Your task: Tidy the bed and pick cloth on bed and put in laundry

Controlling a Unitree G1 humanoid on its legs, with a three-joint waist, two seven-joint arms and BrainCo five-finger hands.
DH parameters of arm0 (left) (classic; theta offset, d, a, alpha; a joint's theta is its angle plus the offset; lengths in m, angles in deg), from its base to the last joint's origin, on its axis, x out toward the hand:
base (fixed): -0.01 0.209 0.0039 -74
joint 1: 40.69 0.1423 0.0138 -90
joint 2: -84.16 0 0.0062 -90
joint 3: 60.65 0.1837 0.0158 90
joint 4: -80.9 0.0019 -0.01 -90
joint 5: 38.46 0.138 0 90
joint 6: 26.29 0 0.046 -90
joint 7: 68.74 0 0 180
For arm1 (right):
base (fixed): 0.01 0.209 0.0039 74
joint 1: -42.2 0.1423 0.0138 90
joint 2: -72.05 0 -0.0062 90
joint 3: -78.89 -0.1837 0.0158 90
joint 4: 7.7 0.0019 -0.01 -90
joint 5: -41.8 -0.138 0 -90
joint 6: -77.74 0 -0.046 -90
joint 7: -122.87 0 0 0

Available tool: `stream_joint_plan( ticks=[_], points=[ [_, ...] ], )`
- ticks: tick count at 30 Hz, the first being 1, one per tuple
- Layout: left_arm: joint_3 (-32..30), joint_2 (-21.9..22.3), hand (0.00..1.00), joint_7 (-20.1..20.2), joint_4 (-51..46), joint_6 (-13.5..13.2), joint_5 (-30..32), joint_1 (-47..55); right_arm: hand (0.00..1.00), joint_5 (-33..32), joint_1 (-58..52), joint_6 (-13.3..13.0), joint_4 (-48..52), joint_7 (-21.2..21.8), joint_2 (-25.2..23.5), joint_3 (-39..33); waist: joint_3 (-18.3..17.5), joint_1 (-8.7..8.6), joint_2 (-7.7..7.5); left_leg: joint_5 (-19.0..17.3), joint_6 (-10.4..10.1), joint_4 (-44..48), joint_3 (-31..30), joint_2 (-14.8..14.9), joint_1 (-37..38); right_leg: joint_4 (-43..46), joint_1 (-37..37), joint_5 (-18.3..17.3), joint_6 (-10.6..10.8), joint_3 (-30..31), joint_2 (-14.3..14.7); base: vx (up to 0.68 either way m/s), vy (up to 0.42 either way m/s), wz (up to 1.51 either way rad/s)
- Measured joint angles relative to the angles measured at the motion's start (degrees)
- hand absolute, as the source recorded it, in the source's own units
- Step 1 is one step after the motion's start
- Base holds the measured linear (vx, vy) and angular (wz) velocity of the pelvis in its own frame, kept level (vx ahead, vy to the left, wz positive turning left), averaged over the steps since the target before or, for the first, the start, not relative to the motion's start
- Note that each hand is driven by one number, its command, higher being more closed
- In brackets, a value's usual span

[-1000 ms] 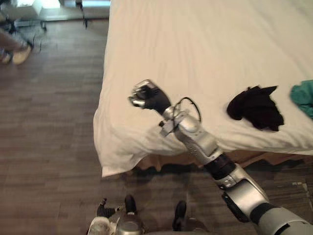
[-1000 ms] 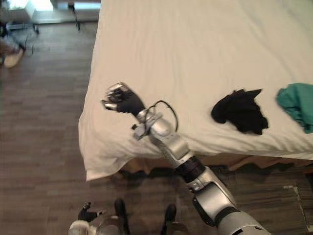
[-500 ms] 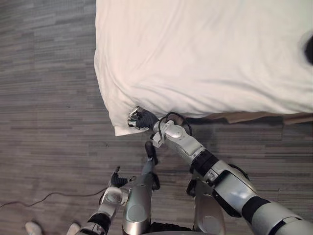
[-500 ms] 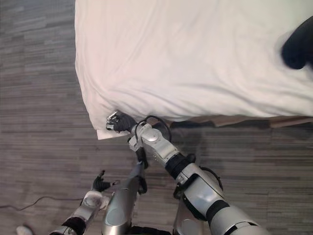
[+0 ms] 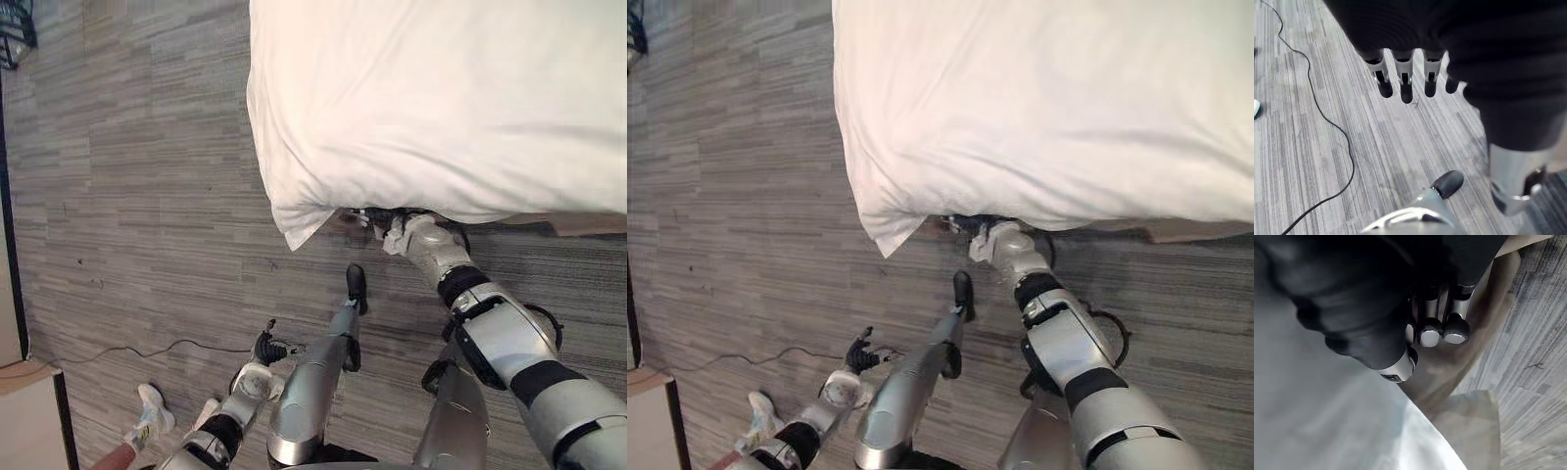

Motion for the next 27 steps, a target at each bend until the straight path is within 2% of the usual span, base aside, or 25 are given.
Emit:
stream_joint_plan(
  ticks=[1, 2, 3, 5, 6, 7, 8, 9, 11, 12, 15, 18, 21, 22, 23, 26, 27],
  points=[
    [-1.5, -0.1, 0.00, 0.0, -0.1, 0.0, 0.5, 0.8, 1.00, 0.1, -2.5, -0.1, 3.1, 0.8, 0.0, 0.0, 0.5, -0.85, -0.76, -0.4, -0.1, 0.0, 0.2, 0.1, 1.1, -0.2, 1.0, 0.0, 0.0, 0.3, 0.1, 0.03, 0.000, -0.38],
    [-4.2, -0.4, 0.00, 0.5, 0.2, 0.5, 1.2, 2.2, 1.00, 2.4, -10.0, -0.9, 12.2, 3.1, -0.1, 0.9, 0.9, -2.34, -2.49, -1.5, -0.8, 0.0, 1.1, 0.5, 3.7, -0.4, 3.0, -0.1, 0.1, 1.3, 0.6, 0.04, -0.034, -0.40],
    [-5.0, -0.6, 0.00, 0.9, 0.3, 0.6, 1.5, 2.7, 1.00, 3.6, -13.6, -1.4, 16.5, 4.1, -0.2, 2.2, 0.5, -2.71, -3.51, -1.9, -1.1, 0.0, 1.8, 0.8, 4.4, -0.7, 3.6, -0.3, 0.2, 1.8, 1.0, 0.05, -0.045, -0.49],
    [-6.8, -1.8, 0.00, 2.3, 0.8, 2.6, 1.9, 3.5, 1.00, 8.7, -24.9, -1.5, 28.2, 6.2, -0.3, 12.2, -2.1, -4.51, -7.57, -2.7, -2.1, 0.0, 3.2, 2.0, 7.3, -1.8, 5.8, -0.8, 0.1, 2.8, 2.6, 0.09, -0.071, -0.47],
    [-7.0, -2.2, 0.00, 2.4, 1.0, 2.9, 2.1, 3.5, 1.00, 9.2, -27.1, -1.4, 30.3, 7.0, -0.2, 14.5, -2.8, -4.72, -8.54, -3.0, -2.3, 0.0, 3.4, 2.4, 7.9, -1.8, 6.3, -1.0, 0.1, 3.1, 3.0, 0.10, -0.077, -0.42],
    [-7.3, -2.9, 0.00, 2.7, 1.3, 3.8, 3.0, 3.6, 1.00, 9.8, -31.4, -1.0, 34.5, 9.1, -0.1, 18.6, -4.9, -4.96, -10.41, -3.2, -2.7, -0.1, 4.4, 3.4, 9.2, -1.8, 7.1, -1.5, -0.3, 3.4, 3.8, 0.07, -0.062, -0.30],
    [-7.5, -3.3, 0.00, 3.2, 1.5, 4.2, 3.5, 3.6, 1.00, 10.2, -33.5, -0.7, 36.9, 10.1, 0.0, 20.9, -6.1, -5.04, -11.35, -3.3, -2.9, -0.1, 4.7, 3.9, 9.8, -1.8, 7.6, -1.6, -0.4, 3.6, 4.4, 0.13, -0.110, -0.33],
    [-7.4, -4.0, 0.00, 3.6, 2.3, 4.9, 4.7, 3.7, 1.00, 10.8, -37.3, -0.3, 42.5, 12.6, 0.3, 25.8, -8.9, -5.14, -13.61, -3.8, -3.6, -0.1, 4.9, 5.0, 11.5, -1.8, 8.9, -2.3, -0.7, 3.8, 5.5, 0.13, -0.109, -0.24],
    [-7.4, -4.4, 0.00, 4.3, 2.6, 5.5, 6.9, 3.7, 1.00, 10.4, -39.2, 0.6, 48.8, 15.7, 0.4, 29.9, -11.7, -5.28, -15.78, -4.1, -4.3, -0.1, 6.0, 6.2, 13.5, -1.8, 10.6, -2.9, -1.3, 4.1, 6.6, 0.14, -0.107, -0.21],
    [-7.3, -4.3, 0.00, 4.8, 2.9, 6.0, 8.0, 3.6, 1.00, 9.0, -39.1, 1.4, 52.8, 17.7, 0.4, 30.9, -13.2, -5.37, -16.39, -4.2, -4.5, -0.1, 6.3, 6.8, 14.6, -1.8, 11.5, -3.0, -1.5, 4.3, 7.1, 0.13, -0.095, -0.15],
    [-5.7, -4.0, 0.00, 5.9, 4.2, 6.9, 9.7, 3.6, 1.00, 5.9, -36.3, 2.3, 60.6, 20.1, 1.3, 31.3, -16.8, -5.84, -16.36, -4.3, -4.7, -0.1, 6.7, 7.1, 15.5, -1.8, 12.3, -3.3, -1.9, 4.4, 7.3, 0.07, -0.040, -0.06],
    [-5.7, -3.8, 0.00, 6.6, 5.8, 8.1, 9.7, 3.7, 1.00, 3.3, -31.8, 2.6, 65.1, 19.2, 1.5, 30.9, -18.7, -6.01, -16.19, -4.3, -4.7, -0.1, 7.5, 7.1, 16.1, -1.8, 12.6, -3.2, -2.0, 4.8, 7.3, 0.03, -0.012, -0.08],
    [-5.7, -3.8, 0.00, 7.4, 6.3, 9.3, 10.5, 3.8, 1.00, 2.1, -27.7, 2.4, 65.9, 10.0, -0.6, 26.5, -19.3, -6.10, -16.18, -4.3, -4.6, -0.1, 7.5, 7.5, 17.8, -1.8, 14.4, -3.2, -2.0, 4.6, 7.3, 0.00, 0.000, 0.00],
    [-5.8, -3.8, 0.00, 7.7, 7.0, 9.9, 10.8, 3.8, 1.00, 2.2, -25.3, 2.2, 65.5, 5.0, -3.1, 22.2, -19.4, -6.12, -16.20, -4.3, -4.6, -0.2, 7.4, 7.5, 17.6, -1.8, 14.2, -3.1, -2.2, 4.6, 7.3, -0.06, -0.012, 0.01],
    [-5.8, -3.9, 0.00, 8.0, 7.0, 10.3, 10.9, 3.8, 1.00, 2.2, -23.5, 2.2, 64.9, 1.9, -4.5, 19.8, -19.4, -6.11, -16.17, -4.2, -4.6, -0.4, 7.4, 7.5, 17.4, -1.8, 14.0, -3.0, -2.3, 4.6, 7.3, -0.07, -0.011, 0.00],
    [-5.8, -4.0, 0.00, 8.0, 6.9, 11.1, 10.6, 3.5, 1.00, 2.3, -13.9, 2.2, 57.1, -4.9, -8.2, 12.0, -18.2, -6.06, -15.25, -3.5, -4.1, -0.4, 7.1, 7.4, 15.4, -1.8, 12.1, -2.2, -2.3, 4.6, 7.2, -0.09, -0.011, 0.04],
    [-5.8, -4.0, 0.00, 8.0, 6.9, 11.2, 10.3, 3.1, 1.00, 2.4, -11.9, 2.2, 55.5, -5.8, -8.5, 10.9, -17.6, -6.03, -15.08, -3.3, -3.9, -0.4, 7.1, 7.4, 14.9, -1.8, 11.7, -1.8, -2.7, 4.6, 7.2, -0.08, -0.010, 0.05]
  ],
)
